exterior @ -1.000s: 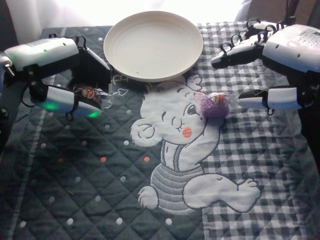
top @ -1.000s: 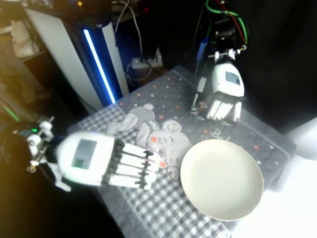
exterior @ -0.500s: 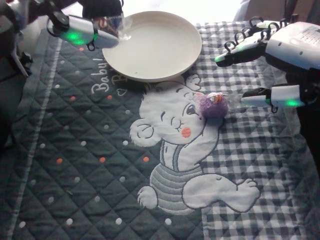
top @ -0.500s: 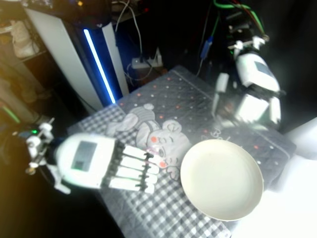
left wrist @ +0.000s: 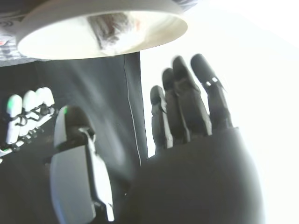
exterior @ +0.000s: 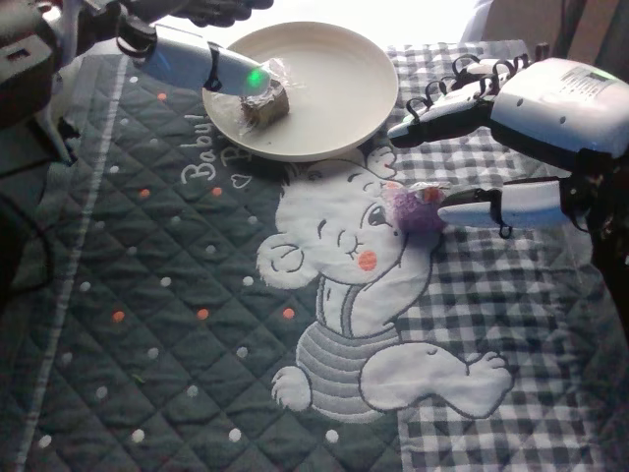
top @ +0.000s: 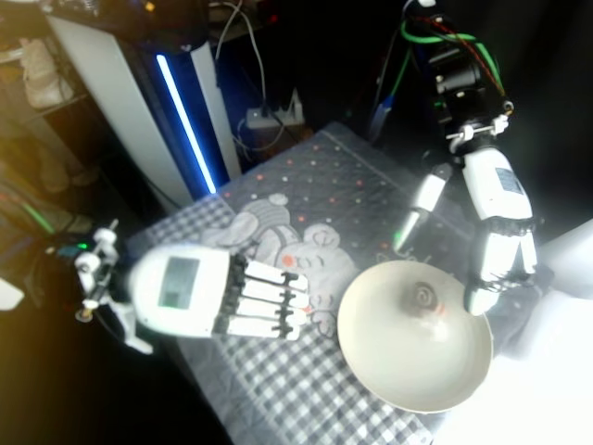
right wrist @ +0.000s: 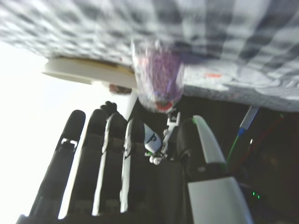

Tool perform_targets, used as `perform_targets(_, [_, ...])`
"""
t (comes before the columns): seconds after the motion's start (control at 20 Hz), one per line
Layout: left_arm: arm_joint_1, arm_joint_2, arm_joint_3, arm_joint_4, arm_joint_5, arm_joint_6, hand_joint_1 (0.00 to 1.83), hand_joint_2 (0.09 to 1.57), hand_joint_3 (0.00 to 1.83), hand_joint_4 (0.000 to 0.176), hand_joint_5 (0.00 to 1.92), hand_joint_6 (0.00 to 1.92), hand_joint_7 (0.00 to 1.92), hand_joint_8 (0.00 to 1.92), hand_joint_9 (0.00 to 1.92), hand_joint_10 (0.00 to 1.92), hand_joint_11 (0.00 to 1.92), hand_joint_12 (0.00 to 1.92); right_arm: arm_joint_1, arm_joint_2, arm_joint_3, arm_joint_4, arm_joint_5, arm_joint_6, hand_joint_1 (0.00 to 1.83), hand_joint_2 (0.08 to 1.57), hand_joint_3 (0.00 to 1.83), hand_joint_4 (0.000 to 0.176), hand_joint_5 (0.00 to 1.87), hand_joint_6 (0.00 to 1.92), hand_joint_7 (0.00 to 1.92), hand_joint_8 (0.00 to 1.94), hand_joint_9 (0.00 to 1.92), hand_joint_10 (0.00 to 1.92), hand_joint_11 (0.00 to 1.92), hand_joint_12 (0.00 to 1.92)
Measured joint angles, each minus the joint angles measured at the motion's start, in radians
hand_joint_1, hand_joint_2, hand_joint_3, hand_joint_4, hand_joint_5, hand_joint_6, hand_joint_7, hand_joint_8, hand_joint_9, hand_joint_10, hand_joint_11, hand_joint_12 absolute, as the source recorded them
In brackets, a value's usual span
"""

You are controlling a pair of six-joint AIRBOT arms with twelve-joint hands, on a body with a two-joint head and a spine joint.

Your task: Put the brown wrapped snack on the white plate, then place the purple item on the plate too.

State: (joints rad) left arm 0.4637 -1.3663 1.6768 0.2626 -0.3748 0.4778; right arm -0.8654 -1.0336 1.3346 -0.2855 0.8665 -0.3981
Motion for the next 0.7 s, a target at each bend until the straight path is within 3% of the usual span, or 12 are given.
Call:
perform_targets(0.1, [0.043, 0.067, -0.081, -0.01, -0.064, 0.003, 0.6, 0.96, 0.01, 0.102, 0.37, 0.0, 0.55, 0.01, 0.56, 0.01, 0.0, 1.28, 0.0, -0.006, 0.0, -0.018, 0.002, 0.013, 0.73, 1.05, 0.0, 0.027, 0.6, 0.0, 0.58, 0.0, 0.57, 0.0, 0.22, 0.96])
perform_targets(0.15, [0.078, 0.097, -0.114, -0.045, -0.105, 0.006, 0.62, 0.96, 0.01, 0.095, 0.39, 0.0, 0.51, 0.0, 0.52, 0.01, 0.0, 1.17, 0.0, -0.007, 0.0, -0.023, 0.006, 0.018, 0.73, 1.05, 0.0, 0.038, 0.59, 0.0, 0.56, 0.0, 0.56, 0.0, 0.21, 1.0])
perform_targets(0.2, [0.116, 0.114, -0.134, -0.086, -0.142, 0.008, 0.66, 0.96, 0.0, 0.092, 0.4, 0.0, 0.49, 0.0, 0.51, 0.0, 0.0, 1.18, 0.0, -0.008, 0.0, -0.023, 0.008, 0.019, 0.73, 1.05, 0.0, 0.046, 0.58, 0.0, 0.56, 0.0, 0.55, 0.0, 0.19, 1.06])
perform_targets(0.25, [0.161, 0.138, -0.16, -0.124, -0.17, 0.009, 0.71, 0.96, 0.0, 0.071, 0.42, 0.01, 0.49, 0.0, 0.51, 0.0, 0.0, 1.13, 0.0, -0.012, 0.001, -0.023, 0.011, 0.019, 0.71, 1.07, 0.0, 0.048, 0.57, 0.0, 0.55, 0.0, 0.54, 0.0, 0.08, 1.12])
perform_targets(0.3, [0.192, 0.159, -0.186, -0.144, -0.186, 0.01, 0.69, 0.96, 0.0, 0.061, 0.43, 0.01, 0.49, 0.0, 0.51, 0.0, 0.0, 1.07, 0.0, -0.016, 0.002, -0.023, 0.012, 0.019, 0.74, 1.08, 0.0, 0.031, 0.57, 0.0, 0.53, 0.0, 0.52, 0.0, 0.02, 1.19])
perform_targets(0.35, [0.249, 0.2, -0.243, -0.168, -0.233, 0.011, 0.82, 0.94, 0.0, 0.023, 0.46, 0.01, 0.51, 0.0, 0.51, 0.0, 0.0, 1.07, 0.0, -0.027, 0.005, -0.027, 0.011, 0.02, 0.72, 1.09, 0.0, 0.04, 0.57, 0.0, 0.52, 0.0, 0.5, 0.0, 0.0, 1.18])
perform_targets(0.4, [0.271, 0.214, -0.265, -0.179, -0.261, 0.01, 0.73, 0.97, 0.01, 0.031, 0.46, 0.01, 0.49, 0.0, 0.48, 0.0, 0.0, 1.08, 0.0, -0.031, 0.006, -0.03, 0.011, 0.02, 0.71, 1.09, 0.0, 0.057, 0.58, 0.0, 0.54, 0.01, 0.52, 0.01, 0.0, 1.2])
perform_targets(0.45, [0.298, 0.232, -0.296, -0.191, -0.296, 0.01, 0.73, 0.97, 0.01, 0.031, 0.46, 0.01, 0.49, 0.0, 0.48, 0.0, 0.0, 1.08, 0.0, -0.037, 0.006, -0.033, 0.011, 0.02, 0.71, 1.09, 0.0, 0.057, 0.58, 0.0, 0.54, 0.01, 0.52, 0.01, 0.0, 1.2])
perform_targets(0.5, [0.333, 0.258, -0.336, -0.196, -0.34, 0.01, 0.7, 0.98, 0.0, 0.03, 0.47, 0.0, 0.51, 0.01, 0.5, 0.01, 0.0, 1.1, 0.0, -0.041, 0.009, -0.038, 0.011, 0.021, 0.75, 1.07, 0.0, 0.079, 0.58, 0.0, 0.55, 0.0, 0.55, 0.01, 0.01, 1.31])
perform_targets(0.55, [0.362, 0.28, -0.367, -0.199, -0.383, 0.009, 0.7, 0.98, 0.0, 0.038, 0.47, 0.0, 0.49, 0.0, 0.49, 0.0, 0.0, 1.13, 0.0, -0.044, 0.016, -0.041, 0.002, 0.021, 0.8, 1.05, 0.0, 0.087, 0.59, 0.0, 0.56, 0.0, 0.57, 0.01, 0.05, 1.28])
perform_targets(0.65, [0.397, 0.309, -0.401, -0.224, -0.431, 0.009, 0.73, 0.97, 0.0, 0.035, 0.47, 0.0, 0.5, 0.0, 0.49, 0.0, 0.0, 1.16, 0.0, -0.048, 0.032, -0.037, -0.018, 0.021, 0.84, 1.05, 0.0, 0.09, 0.59, 0.0, 0.56, 0.0, 0.58, 0.01, 0.1, 1.23])
perform_targets(0.7, [0.417, 0.319, -0.412, -0.242, -0.457, 0.008, 0.84, 0.95, 0.0, 0.0, 0.53, 0.01, 0.53, 0.01, 0.52, 0.01, 0.0, 1.21, 0.0, -0.049, 0.039, -0.032, -0.034, 0.021, 0.86, 1.05, 0.0, 0.093, 0.61, 0.0, 0.57, 0.0, 0.62, 0.01, 0.17, 1.2])
